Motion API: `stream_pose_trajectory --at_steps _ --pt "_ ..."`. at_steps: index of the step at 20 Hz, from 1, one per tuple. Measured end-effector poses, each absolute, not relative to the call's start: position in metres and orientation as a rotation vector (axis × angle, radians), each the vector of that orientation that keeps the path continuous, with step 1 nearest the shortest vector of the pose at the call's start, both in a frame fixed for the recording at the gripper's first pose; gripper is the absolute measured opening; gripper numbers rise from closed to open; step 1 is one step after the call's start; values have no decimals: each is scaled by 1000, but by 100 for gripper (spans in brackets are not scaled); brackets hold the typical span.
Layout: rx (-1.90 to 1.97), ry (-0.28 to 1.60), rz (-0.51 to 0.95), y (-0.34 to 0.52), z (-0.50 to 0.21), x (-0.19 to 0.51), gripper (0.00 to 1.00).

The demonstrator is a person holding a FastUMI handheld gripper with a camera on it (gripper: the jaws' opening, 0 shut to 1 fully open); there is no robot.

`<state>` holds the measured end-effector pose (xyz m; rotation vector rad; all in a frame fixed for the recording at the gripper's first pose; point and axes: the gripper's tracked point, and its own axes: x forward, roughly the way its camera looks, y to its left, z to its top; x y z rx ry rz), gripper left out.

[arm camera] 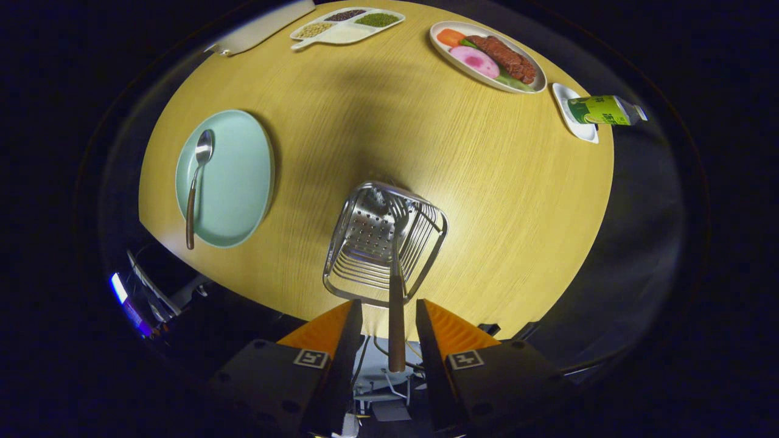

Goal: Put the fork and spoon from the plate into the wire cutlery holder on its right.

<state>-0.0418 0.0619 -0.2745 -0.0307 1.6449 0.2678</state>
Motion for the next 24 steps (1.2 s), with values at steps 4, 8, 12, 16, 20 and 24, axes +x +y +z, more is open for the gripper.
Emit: stream_pose_trajectory --at_steps 4,8,12,16,20,24 --pt "4 1311 117 56 -234 -6 83" --pt "142 998 118 114 -168 12 82" --pt "237 936 262 214 -154 7 82" --pt "226 972 359 294 -187 -7 82" --pt "196 1028 379 338 -228 -14 82" --pt "116 1058 374 350 -263 -9 80"
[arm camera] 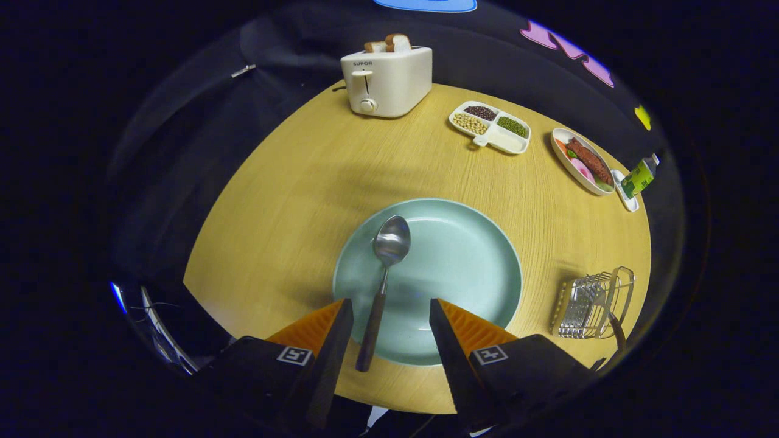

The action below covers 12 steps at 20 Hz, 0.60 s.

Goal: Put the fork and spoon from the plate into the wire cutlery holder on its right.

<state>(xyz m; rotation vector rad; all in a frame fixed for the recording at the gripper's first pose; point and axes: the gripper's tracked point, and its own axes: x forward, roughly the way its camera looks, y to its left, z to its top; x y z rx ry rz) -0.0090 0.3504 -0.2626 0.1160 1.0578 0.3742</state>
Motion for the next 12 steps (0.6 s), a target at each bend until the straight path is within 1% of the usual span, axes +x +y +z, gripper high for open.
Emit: stream_pose_trajectory --at_steps 2,4,5,8,10,11,12 --pt "82 1075 365 352 -275 -6 80" --pt "79 1097 354 354 -286 -3 75" --pt "85 1108 347 355 -291 -2 66" --pt "68 1134 331 354 -301 -1 60" --pt "67 1152 332 354 -311 -2 29" --pt "80 1154 353 355 -305 -1 18" --pt "88 1148 355 357 -308 0 14"
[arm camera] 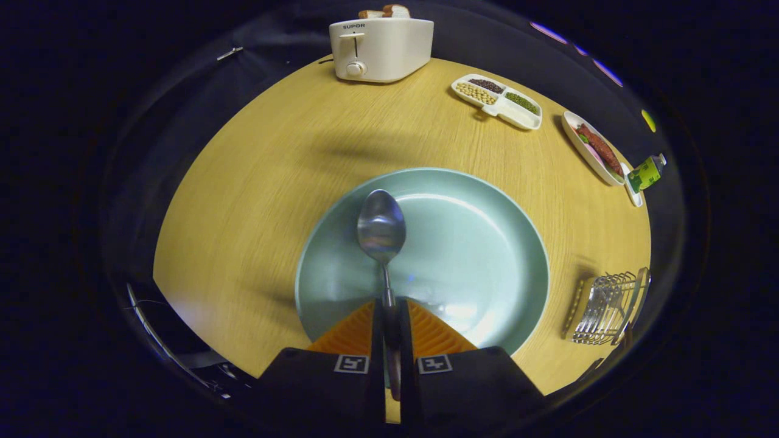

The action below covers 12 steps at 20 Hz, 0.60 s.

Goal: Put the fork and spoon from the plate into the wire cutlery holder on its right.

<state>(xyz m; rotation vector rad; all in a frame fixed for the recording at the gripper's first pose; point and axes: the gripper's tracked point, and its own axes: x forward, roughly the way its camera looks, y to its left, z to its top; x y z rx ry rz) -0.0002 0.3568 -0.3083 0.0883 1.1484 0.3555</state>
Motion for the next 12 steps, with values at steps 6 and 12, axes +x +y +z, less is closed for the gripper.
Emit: stream_pose_trajectory --at_steps 6,12 --pt "267 1109 393 344 -275 5 8" --pt "251 1052 421 254 -206 -9 7"
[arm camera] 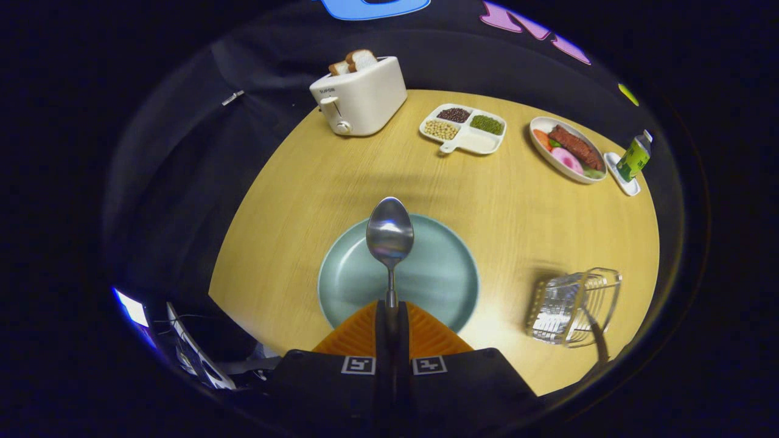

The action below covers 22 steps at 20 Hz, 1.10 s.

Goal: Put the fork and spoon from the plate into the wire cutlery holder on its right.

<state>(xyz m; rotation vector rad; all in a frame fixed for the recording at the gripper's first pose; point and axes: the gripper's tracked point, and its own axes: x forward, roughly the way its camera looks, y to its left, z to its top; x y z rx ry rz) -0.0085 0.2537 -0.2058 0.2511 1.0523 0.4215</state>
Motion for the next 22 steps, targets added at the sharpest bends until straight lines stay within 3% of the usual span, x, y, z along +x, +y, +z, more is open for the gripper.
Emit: stream_pose_trajectory --at_steps 8,17,22 --pt "-6 1341 340 79 -203 -50 7" --pt "-211 1731 376 53 -267 -54 7" --pt "-215 1802 370 64 -289 -38 9"
